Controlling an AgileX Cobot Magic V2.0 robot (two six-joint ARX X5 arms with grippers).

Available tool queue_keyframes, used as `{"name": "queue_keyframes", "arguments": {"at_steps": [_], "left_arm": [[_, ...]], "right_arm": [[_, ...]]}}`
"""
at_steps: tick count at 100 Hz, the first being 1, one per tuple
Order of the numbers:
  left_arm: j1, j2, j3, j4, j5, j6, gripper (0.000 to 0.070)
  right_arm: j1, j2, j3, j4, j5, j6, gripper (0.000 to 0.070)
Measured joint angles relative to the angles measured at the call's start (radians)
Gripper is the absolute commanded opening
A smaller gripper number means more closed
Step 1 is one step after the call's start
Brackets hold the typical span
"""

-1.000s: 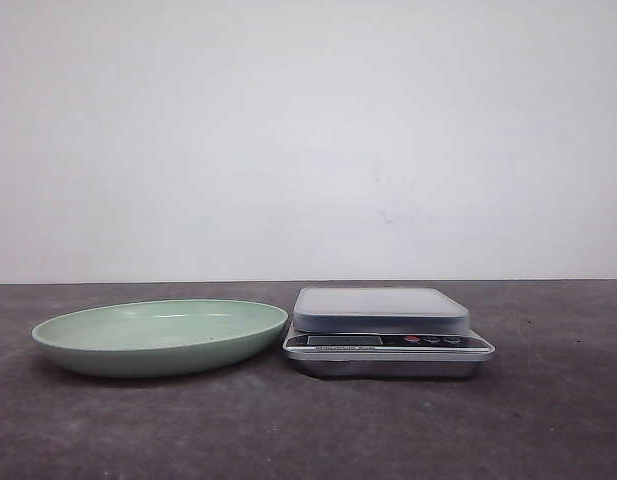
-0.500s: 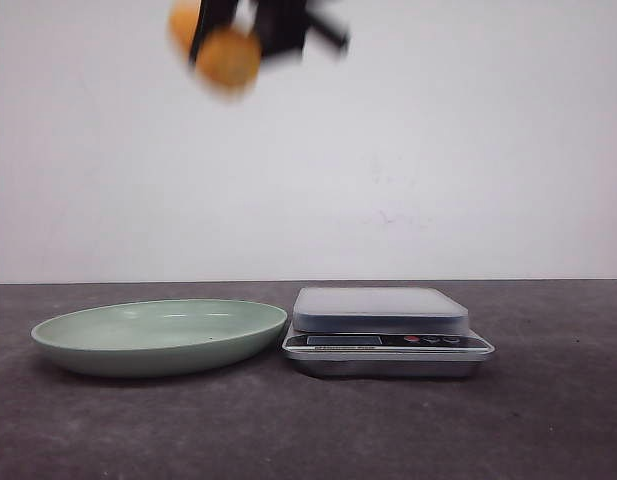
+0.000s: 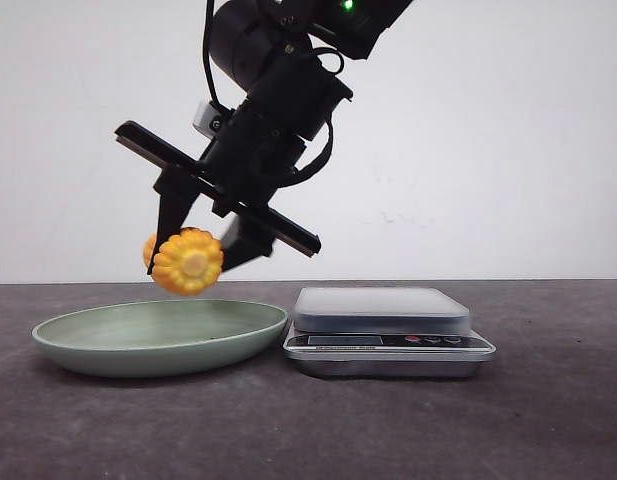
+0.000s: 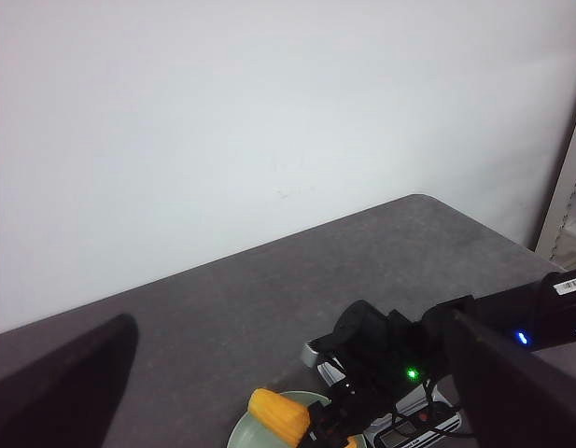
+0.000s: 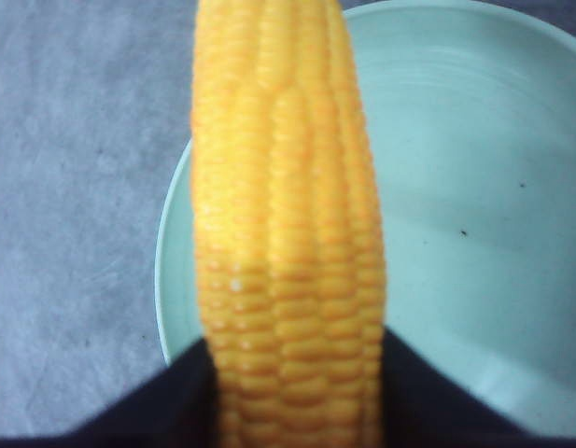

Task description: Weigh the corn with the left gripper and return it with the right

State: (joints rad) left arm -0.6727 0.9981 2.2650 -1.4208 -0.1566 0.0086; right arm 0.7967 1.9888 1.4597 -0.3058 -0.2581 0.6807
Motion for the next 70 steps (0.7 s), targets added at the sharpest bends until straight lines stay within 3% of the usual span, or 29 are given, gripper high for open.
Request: {"name": "queue_keyframes", "arguments": {"at_steps": [7, 33, 48, 55, 70], "left_arm": [[0.000, 0.000, 0.000, 0.000, 0.001, 0.000, 0.0620], [0.000, 0.000, 0.000, 0.000, 0.002, 0.000, 0.0620], [0.000, 0.000, 0.000, 0.000, 0.002, 0.000, 0.0620], [0.000, 0.000, 0.000, 0.000, 0.002, 0.000, 0.0620], [0.000, 0.000, 0.000, 0.000, 0.002, 0.000, 0.0620]], "right_arm": [[0.000, 0.000, 0.000, 0.007, -0.003, 0.009, 0.0503], [0.001, 0.000, 0.003, 0.035, -0.105, 0.032, 0.0502], [-0.004, -0.005, 0.046, 0.033, -0.108, 0.035, 0.0487], [-0.014, -0.026, 0.079, 0.023, -0.108, 0.029, 0.0419], [-0.042, -0.142, 0.169, -0.026, -0.089, -0.055, 0.0169]]}}
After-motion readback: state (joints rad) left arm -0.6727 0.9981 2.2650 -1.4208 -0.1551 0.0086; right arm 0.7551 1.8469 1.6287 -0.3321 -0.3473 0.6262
